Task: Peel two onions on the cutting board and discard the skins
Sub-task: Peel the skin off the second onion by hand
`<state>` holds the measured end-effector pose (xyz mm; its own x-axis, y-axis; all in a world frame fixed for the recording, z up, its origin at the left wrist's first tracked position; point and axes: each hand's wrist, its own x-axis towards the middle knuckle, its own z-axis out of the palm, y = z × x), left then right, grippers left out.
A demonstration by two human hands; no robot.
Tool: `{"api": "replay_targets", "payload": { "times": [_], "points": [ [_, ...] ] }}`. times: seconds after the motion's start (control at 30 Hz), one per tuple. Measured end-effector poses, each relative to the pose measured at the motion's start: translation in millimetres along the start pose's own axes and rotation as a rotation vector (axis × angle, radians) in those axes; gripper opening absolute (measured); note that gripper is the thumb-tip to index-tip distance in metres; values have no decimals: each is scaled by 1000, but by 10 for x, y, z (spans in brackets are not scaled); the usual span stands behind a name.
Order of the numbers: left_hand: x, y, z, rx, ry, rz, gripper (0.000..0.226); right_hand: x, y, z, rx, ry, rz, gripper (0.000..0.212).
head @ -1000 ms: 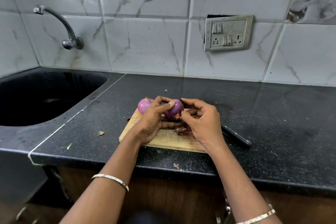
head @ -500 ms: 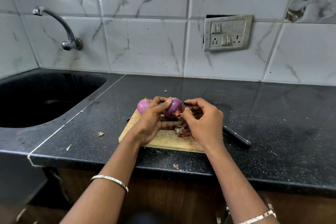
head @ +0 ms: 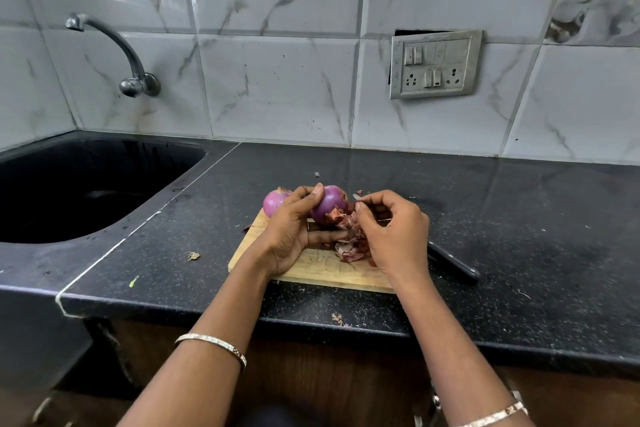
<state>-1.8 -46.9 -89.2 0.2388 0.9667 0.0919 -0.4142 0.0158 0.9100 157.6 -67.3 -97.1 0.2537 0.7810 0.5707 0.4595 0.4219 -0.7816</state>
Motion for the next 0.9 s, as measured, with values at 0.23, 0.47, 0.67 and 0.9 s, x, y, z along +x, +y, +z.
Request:
{"api": "replay_targets", "payload": {
  "times": [0.23, 0.47, 0.67, 0.9],
  "points": [
    [28, -23, -48, 71, 16, -32, 59, 18, 27, -14, -30, 87, 1, 5],
    [18, -18, -36, 129, -4, -25, 53, -1, -29, -19, -4, 33, -59, 24],
    [13, -12, -21, 193, -43, 11, 69, -30, -34, 4, -12, -26, -192, 21],
    [32, -30, -29, 245, -18, -4, 62, -11, 14, 11, 37, 27, -208, 13]
  ]
}}
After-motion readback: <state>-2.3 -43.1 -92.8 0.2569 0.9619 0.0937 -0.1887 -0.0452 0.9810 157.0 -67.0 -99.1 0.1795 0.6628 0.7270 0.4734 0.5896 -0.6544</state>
